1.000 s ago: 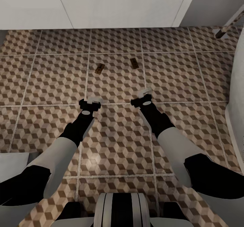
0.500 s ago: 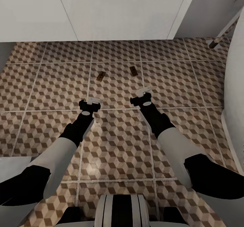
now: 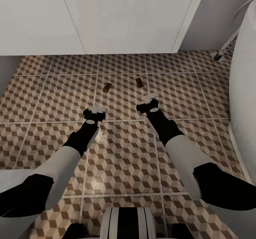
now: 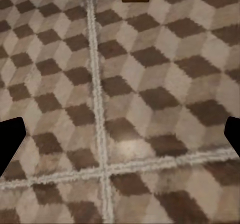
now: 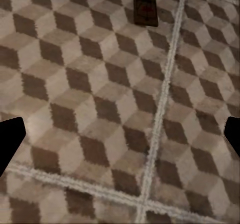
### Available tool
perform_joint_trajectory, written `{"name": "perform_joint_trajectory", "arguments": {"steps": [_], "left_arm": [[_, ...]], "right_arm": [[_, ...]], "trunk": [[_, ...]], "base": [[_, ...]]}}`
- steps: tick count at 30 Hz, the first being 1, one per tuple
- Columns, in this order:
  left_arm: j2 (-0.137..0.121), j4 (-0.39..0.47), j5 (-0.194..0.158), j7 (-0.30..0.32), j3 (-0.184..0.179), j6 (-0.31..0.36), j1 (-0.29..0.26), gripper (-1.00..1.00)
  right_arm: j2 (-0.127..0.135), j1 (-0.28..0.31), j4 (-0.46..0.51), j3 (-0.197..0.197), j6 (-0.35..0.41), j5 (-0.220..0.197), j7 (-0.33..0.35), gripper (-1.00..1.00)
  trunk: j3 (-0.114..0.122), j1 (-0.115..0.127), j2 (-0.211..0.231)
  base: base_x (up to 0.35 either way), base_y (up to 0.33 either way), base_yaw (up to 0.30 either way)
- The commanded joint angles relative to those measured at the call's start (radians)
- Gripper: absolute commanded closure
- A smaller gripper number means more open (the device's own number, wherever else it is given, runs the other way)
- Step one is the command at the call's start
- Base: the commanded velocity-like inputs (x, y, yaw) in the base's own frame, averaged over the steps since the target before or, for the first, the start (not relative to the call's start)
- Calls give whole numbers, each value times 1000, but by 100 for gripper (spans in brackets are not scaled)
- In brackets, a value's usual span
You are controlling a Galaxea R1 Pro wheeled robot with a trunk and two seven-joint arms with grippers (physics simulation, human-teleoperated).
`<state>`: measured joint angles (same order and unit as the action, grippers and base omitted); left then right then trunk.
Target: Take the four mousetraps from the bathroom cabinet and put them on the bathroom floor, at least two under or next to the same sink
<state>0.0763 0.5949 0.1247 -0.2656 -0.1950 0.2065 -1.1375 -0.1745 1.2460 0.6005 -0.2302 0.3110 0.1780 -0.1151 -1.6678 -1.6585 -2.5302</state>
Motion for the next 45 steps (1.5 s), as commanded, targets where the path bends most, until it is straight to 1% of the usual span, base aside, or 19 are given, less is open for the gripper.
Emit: {"name": "perform_joint_trajectory", "arguments": {"steps": [1, 9, 12, 18, 22, 25, 28, 30, 32, 33, 35, 36, 41, 42, 44, 45], "left_arm": [[0, -1, 10, -4, -4, 8, 1, -100], [1, -11, 9, -3, -4, 8, 11, -100], [2, -11, 9, -3, -4, 8, 23, -100], [2, -24, 9, -2, -4, 6, 58, -100], [2, -47, 9, -1, -4, 2, 70, -100], [2, -65, 9, -1, -4, 0, 74, -100], [2, -104, 9, 0, -4, -3, 80, -100], [2, -121, 8, 0, -4, -8, 84, -100], [2, -161, 8, 0, -4, -51, 89, -100], [2, -229, 7, -2, -4, -137, 92, -100], [2, -255, 7, -4, -4, -169, 93, -100], [2, -279, 7, -4, -4, -194, 94, -100], [1, -351, 7, -4, -3, -242, 96, -100], [1, -378, 7, -3, -3, -258, 97, -100], [1, -404, 7, -3, -3, -280, 97, -100], [1, -431, 7, -4, -3, -307, 97, -100]], "right_arm": [[0, 0, 1, -2, 10, 8, -3, -100], [0, -20, 1, -2, 14, 9, 0, -100], [0, -36, 1, -1, 12, 8, 2, -100], [1, -76, 1, -1, 10, 8, 35, -100], [18, -101, 1, -1, 8, 8, 55, -100], [25, -109, 1, -1, 6, 8, 60, -100], [40, -133, 1, -1, -3, 8, 64, -100], [44, -149, 1, -1, -15, 8, 65, -100], [47, -175, 1, 0, -48, 8, 65, -100], [58, -195, 1, 0, -73, 9, 65, -100], [65, -205, 1, 0, -79, 8, 65, -100], [70, -216, 1, 0, -82, 8, 65, -100], [82, -243, 1, 1, -88, 9, 65, -100], [89, -248, 1, 1, -89, 9, 66, -100], [97, -253, 1, 1, -91, 8, 66, -100], [105, -258, 1, 0, -95, 8, 66, -100]], "trunk": [[4, 0, 0], [46, 4, 2], [62, 5, 3], [93, 8, 4], [113, 10, 5], [128, 11, 6], [143, 13, 6], [153, 14, 7], [163, 14, 7], [168, 15, 8], [177, 16, 8], [182, 16, 8], [207, 18, 9], [212, 19, 10], [222, 20, 10], [227, 20, 10]], "base": [[0, 0, 0], [0, 0, 0], [0, 0, 0], [0, 0, 0], [0, 0, 0], [0, 0, 0], [0, 0, 0], [0, 0, 0], [0, 0, 0], [0, 0, 0], [0, 0, 0], [0, 0, 0], [0, 0, 0], [0, 0, 0], [0, 0, 0], [0, 0, 0]]}}
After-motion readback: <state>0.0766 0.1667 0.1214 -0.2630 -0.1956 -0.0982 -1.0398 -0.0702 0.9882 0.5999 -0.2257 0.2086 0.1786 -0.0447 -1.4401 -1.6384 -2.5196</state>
